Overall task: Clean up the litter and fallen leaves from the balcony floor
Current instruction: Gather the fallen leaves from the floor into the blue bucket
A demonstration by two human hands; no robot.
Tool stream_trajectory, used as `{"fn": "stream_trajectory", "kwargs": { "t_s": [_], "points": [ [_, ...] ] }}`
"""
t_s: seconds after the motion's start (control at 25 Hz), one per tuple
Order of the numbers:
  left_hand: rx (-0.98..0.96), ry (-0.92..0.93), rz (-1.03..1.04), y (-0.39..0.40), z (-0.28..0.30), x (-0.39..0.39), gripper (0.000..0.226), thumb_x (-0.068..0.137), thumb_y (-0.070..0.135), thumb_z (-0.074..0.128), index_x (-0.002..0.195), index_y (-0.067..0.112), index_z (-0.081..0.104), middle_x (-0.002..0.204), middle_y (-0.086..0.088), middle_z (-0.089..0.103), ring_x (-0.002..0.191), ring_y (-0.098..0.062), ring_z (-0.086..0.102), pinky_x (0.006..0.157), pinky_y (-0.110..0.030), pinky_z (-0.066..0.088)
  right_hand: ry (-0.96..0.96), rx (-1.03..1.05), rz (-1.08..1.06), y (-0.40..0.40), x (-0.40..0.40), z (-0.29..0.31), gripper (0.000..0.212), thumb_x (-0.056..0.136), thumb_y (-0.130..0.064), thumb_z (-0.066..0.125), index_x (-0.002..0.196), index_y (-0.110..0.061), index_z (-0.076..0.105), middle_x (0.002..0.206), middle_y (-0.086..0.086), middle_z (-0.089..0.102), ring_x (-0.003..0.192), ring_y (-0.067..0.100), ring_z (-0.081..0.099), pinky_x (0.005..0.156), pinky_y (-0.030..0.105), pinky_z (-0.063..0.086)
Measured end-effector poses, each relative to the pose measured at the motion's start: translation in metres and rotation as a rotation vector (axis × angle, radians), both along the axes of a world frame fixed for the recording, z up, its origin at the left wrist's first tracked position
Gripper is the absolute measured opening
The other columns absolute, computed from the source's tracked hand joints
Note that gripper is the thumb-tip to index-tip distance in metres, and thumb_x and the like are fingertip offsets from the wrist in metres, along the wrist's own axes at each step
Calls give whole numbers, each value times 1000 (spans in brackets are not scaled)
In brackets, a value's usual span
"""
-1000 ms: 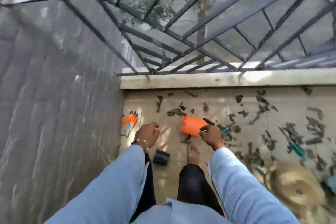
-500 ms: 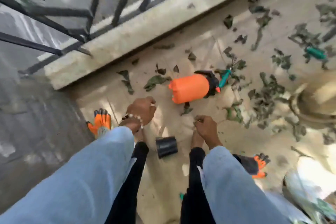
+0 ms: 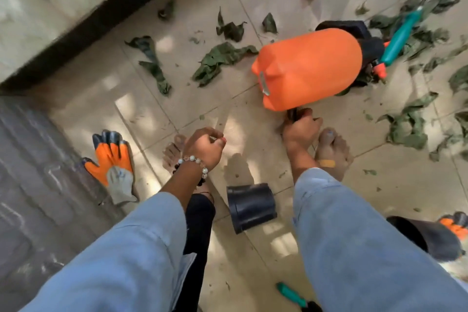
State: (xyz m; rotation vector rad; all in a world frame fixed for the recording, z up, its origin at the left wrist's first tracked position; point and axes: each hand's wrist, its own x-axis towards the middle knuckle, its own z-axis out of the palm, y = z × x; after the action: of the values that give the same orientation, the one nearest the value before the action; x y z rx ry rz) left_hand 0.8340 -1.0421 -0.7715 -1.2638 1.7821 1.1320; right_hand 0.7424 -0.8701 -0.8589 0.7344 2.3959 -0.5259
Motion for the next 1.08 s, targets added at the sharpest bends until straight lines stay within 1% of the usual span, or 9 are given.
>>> {"fn": "stream_trajectory", "kwargs": {
  "t_s": [0.24,0.4,0.48,0.56,0.6,0.68,0.8,0.96,1.08],
  "points": [
    [131,-51,306,15,32,-8,17,93,37,58,79,27,58,84,4,68,91,-25,67,84,-38,56,-316,-368,-76,-10,13,44,20,66,4,79,67,-13,70,73,12,68,70,29,67,70,39,59],
    [335,-32,752,13,28,-18,27,86,73,40,89,51,56,67,18,59,104,-33,61,76,-59,54,-231,-630,250,-71,28,111,15,75,4,72,88,-4,73,84,9,70,70,14,65,64,15,48],
    [272,-11,1036,-3,-31,2,40,94,61,39,91,32,65,74,3,66,82,-26,66,79,-49,55,-229,-693,631,-104,25,129,15,80,-7,65,93,-7,73,92,10,70,84,19,64,68,19,41],
    [207,105,1183,-31,-70,16,48,91,62,46,73,22,63,80,-20,60,47,-20,61,63,-48,58,-337,-803,859,-130,10,133,21,83,-18,58,93,-6,71,94,10,70,88,21,64,72,24,45],
    [122,175,1268,-49,-47,12,45,85,67,53,72,24,58,79,-13,50,35,-19,56,53,-53,56,-416,-852,858,-144,-2,135,21,86,-18,58,96,-5,71,97,9,71,89,21,65,75,25,49],
    [153,304,1344,-74,-69,19,29,93,43,57,78,20,49,71,-7,52,25,-11,44,44,-28,51,-408,-905,748,-169,-33,128,19,91,-6,58,105,-2,69,103,9,69,89,16,64,77,12,47],
    [190,134,1285,-120,24,-20,28,105,16,29,84,12,47,48,-3,44,25,-5,31,31,-9,21,35,-503,771,-194,-85,81,22,87,-7,62,107,-7,69,110,13,68,104,23,61,87,16,43],
    [36,187,1022,-149,-6,3,23,105,19,33,104,18,56,64,-2,37,42,-10,33,37,-14,28,-172,-68,1090,-210,-81,15,46,87,-27,64,129,-21,47,140,23,35,128,43,32,99,45,37],
    [32,167,828,-163,-9,-1,22,101,33,43,99,20,61,65,0,37,53,-14,33,46,-22,33,77,60,1251,-211,-49,-2,32,92,-9,50,124,-13,50,137,28,32,120,50,33,93,51,44]
  ]
}}
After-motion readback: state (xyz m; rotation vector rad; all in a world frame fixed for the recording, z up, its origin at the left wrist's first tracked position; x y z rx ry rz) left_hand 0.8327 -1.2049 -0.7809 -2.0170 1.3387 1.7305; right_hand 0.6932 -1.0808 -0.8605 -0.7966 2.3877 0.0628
